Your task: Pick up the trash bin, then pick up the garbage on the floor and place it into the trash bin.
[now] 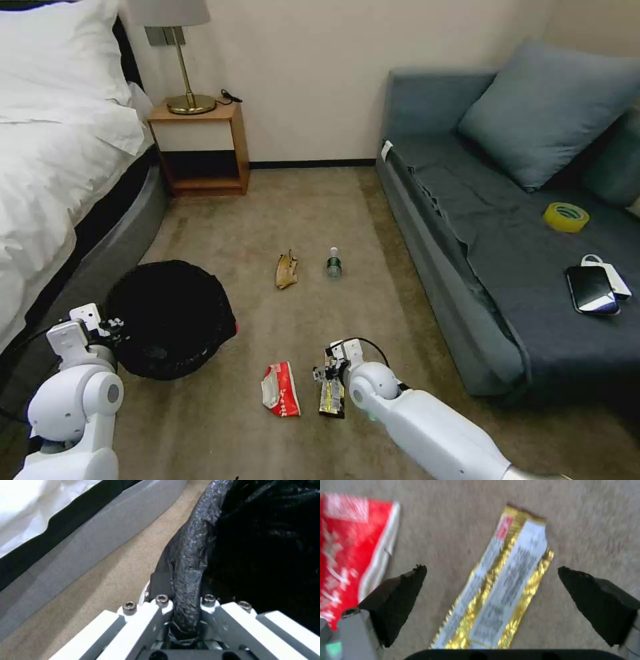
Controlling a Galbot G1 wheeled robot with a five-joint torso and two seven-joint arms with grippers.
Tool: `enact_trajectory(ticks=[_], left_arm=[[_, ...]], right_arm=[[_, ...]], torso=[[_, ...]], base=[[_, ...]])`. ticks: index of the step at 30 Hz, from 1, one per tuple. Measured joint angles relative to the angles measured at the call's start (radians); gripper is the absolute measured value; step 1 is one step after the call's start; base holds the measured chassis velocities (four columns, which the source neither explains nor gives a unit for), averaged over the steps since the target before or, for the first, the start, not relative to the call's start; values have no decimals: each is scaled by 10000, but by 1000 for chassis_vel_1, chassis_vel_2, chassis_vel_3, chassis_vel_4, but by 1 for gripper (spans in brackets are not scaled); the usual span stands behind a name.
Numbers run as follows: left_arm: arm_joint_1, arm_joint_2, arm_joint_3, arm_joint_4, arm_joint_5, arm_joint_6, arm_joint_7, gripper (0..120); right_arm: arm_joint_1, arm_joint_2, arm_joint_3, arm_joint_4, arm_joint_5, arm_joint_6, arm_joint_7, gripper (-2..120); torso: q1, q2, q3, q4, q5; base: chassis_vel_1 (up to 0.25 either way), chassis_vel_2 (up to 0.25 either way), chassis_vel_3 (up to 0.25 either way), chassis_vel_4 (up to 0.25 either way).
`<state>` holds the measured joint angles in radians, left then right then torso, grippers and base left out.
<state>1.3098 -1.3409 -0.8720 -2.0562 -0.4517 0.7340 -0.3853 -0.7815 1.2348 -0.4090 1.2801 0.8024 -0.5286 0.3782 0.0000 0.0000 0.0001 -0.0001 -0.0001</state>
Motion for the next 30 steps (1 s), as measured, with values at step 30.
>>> enact_trajectory(ticks=[30], left_arm=[[1, -27, 11, 51, 165, -151, 11, 3]], right_arm=[[-222, 352, -182, -1178, -904, 522, -565, 72]], torso=[[0, 0, -1, 1, 1]], base=[[0, 0, 0, 0]])
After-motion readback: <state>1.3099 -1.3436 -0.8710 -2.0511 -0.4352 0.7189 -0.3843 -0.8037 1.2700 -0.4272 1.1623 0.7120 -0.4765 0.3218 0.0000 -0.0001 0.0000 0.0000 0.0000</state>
